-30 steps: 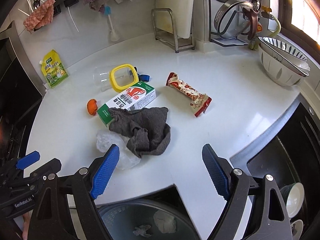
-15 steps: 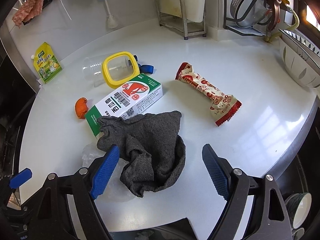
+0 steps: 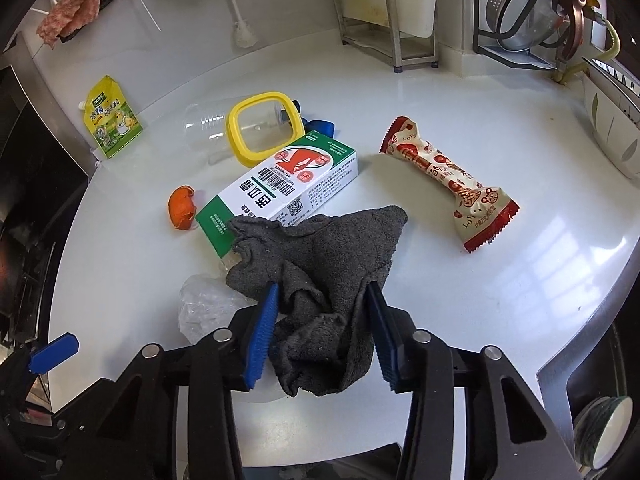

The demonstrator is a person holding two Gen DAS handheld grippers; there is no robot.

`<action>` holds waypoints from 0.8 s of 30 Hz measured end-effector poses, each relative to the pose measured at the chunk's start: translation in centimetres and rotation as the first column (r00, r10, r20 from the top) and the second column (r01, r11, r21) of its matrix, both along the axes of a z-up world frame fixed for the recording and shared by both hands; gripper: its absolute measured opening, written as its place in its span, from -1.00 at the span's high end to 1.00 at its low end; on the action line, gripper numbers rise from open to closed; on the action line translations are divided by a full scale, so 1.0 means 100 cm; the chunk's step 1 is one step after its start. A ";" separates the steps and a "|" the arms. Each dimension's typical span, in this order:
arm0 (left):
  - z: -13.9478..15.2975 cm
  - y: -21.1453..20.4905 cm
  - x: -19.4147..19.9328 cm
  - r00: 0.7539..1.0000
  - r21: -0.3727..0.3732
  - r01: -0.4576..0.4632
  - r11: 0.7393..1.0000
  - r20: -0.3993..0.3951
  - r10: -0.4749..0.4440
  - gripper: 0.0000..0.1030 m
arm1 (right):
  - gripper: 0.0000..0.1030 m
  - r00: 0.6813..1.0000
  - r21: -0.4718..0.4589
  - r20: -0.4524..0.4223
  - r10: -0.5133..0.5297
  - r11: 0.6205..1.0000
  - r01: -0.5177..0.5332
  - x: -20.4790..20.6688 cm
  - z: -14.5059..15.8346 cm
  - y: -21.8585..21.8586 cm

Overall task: Collect trash
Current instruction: 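Grasp the grey cloth with right tool while left tool grasps clear plastic bag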

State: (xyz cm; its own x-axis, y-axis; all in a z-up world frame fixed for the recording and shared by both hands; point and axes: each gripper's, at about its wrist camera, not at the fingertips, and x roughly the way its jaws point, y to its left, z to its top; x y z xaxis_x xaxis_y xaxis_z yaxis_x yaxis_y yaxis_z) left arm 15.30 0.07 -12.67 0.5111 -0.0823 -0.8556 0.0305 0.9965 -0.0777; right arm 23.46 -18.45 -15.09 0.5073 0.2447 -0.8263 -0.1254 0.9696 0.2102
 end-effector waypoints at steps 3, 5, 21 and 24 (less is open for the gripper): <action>0.001 -0.003 0.000 1.000 -0.002 0.008 1.000 0.001 -0.008 -0.59 | 0.47 1.000 0.024 0.004 -0.009 1.000 0.009 -0.005 0.003 -0.005; 0.002 -0.006 -0.001 1.000 -0.005 0.013 1.000 0.004 -0.013 -0.59 | 0.50 1.000 0.042 0.010 -0.018 0.999 0.018 -0.008 0.006 -0.011; 0.002 -0.039 -0.001 0.998 -0.039 0.066 0.997 0.009 -0.066 -0.59 | 0.56 0.980 0.117 0.149 -0.135 0.986 0.118 -0.049 0.049 -0.053; 0.002 -0.046 0.001 0.997 -0.047 0.078 0.996 0.016 -0.077 -0.59 | 0.57 0.976 0.124 0.152 -0.156 0.983 0.138 -0.056 0.051 -0.063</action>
State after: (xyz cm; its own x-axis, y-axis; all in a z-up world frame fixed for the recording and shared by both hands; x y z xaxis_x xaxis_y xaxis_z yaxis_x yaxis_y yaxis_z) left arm 15.41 -4.54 -12.51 0.5132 -0.1629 -0.8427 0.1088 0.9862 -0.1244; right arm 17.87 -24.71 -10.02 0.6682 0.2437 -0.7030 -0.0241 0.9514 0.3070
